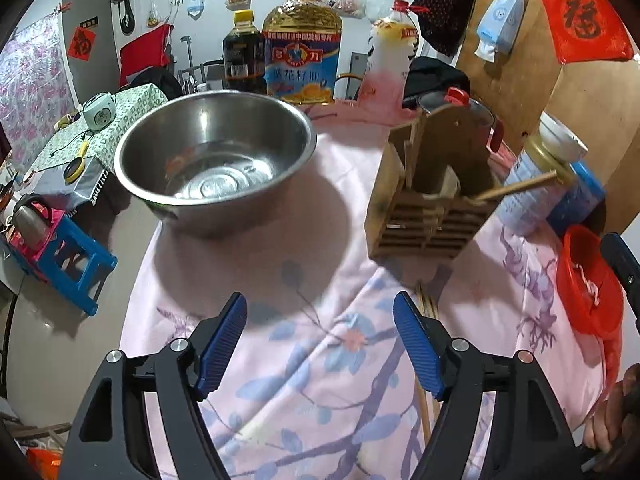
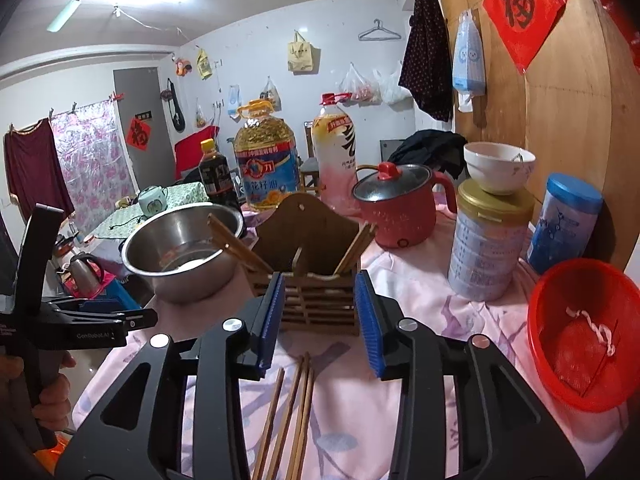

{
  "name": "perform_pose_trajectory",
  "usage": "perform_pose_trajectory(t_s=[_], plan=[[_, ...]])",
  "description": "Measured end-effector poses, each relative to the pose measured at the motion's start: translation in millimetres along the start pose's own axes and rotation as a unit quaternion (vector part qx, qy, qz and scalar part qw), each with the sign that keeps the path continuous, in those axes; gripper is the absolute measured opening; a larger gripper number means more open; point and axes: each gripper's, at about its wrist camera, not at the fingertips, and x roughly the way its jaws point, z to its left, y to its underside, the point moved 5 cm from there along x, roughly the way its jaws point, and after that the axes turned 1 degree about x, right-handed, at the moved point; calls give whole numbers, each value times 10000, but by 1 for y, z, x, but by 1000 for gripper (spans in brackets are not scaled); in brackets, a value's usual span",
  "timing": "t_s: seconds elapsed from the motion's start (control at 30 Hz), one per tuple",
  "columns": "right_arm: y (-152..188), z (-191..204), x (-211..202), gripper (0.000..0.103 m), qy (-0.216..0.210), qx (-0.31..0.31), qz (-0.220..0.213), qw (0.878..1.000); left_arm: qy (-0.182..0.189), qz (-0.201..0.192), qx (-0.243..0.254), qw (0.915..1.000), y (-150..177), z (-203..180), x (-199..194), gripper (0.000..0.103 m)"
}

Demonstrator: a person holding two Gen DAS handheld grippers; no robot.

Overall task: Organize utensils
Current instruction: 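Bring both open tools back down over the remaining chopsticks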

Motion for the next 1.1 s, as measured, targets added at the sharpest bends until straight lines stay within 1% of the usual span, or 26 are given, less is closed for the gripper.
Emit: perform_pose_trajectory(t_s=[0.17, 0.3, 0.43, 0.53, 0.67, 0.8, 0.97, 1.1], plan=[[20, 1, -6, 38, 21, -47, 177, 9998, -21, 108, 37, 9999, 17, -3, 1, 78], [38, -1, -8, 39, 41, -69, 374, 9993, -96, 185, 73, 9998, 30, -5, 4, 82], [61, -3, -10, 40, 117, -203, 612, 9978, -120, 328, 141, 9993, 45, -8, 9, 83], [77, -3, -12, 43, 167, -319, 768, 9964, -166, 454, 215, 9986, 57, -10, 14, 83], [100, -6, -17, 45, 197, -340, 1016, 9940, -139, 671, 288, 9972, 74, -11, 21, 83], [113, -11, -19, 45, 220, -310, 1202, 9920, -94, 850, 451, 9953, 90, -19, 27, 83], [132, -11, -17, 45, 117, -311, 1539, 9875, -29, 1047, 679, 9922, 109, -33, 37, 83], [152, -8, -14, 45, 27, -366, 1835, 9823, 52, 1210, 733, 9899, 122, -38, 45, 83]])
